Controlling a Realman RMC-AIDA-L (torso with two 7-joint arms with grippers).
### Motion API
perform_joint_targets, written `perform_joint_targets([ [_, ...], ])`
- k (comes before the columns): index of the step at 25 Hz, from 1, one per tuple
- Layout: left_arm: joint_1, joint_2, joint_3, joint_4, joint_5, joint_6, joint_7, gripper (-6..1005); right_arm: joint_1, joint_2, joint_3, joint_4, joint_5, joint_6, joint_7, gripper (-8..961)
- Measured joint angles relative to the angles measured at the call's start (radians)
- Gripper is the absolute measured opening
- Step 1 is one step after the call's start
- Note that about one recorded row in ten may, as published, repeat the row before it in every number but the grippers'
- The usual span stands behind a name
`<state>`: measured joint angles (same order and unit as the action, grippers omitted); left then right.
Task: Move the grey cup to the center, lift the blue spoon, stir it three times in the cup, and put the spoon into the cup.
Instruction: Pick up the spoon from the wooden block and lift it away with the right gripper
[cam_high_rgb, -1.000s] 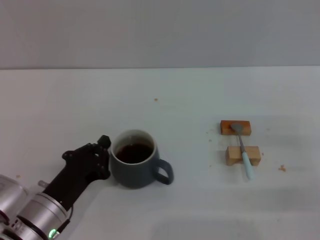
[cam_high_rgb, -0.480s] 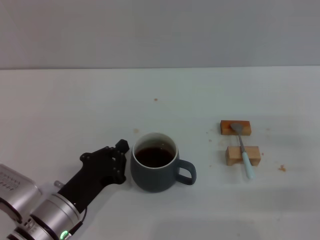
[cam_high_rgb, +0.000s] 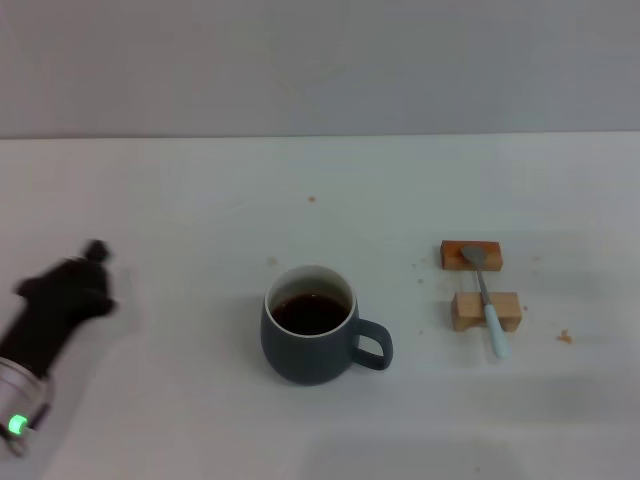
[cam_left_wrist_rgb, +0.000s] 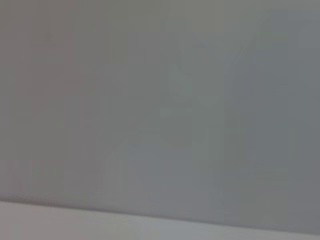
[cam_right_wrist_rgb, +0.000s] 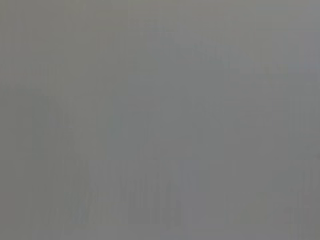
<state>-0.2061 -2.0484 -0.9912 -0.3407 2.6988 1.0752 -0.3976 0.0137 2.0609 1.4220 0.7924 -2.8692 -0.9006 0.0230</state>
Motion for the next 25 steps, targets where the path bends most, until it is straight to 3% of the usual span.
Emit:
perform_joint_targets([
  [5,-0.008,0.025,-0.142,0.03,0.0,-0.011,0.047,-2,0.0,0.003,-0.003,0.002,-0.001,0.001,0.001,307],
  [10,-0.007,0.034,-0.237,0.03,-0.001,-0.034,0.11,-2,0.0,0.006,-0.024,0.009,-0.001,0.008,0.007,307],
  [21,-0.003,0.039,-0.275,0.025,0.0,-0.035,0.132,-2,-0.016,0.015,-0.073,0.042,0.009,0.037,0.035,309],
  [25,-0.005,0.043,-0.276,0.029,0.0,-0.042,0.13,-2,-0.083,0.011,-0.14,0.191,0.003,0.18,0.084,310],
])
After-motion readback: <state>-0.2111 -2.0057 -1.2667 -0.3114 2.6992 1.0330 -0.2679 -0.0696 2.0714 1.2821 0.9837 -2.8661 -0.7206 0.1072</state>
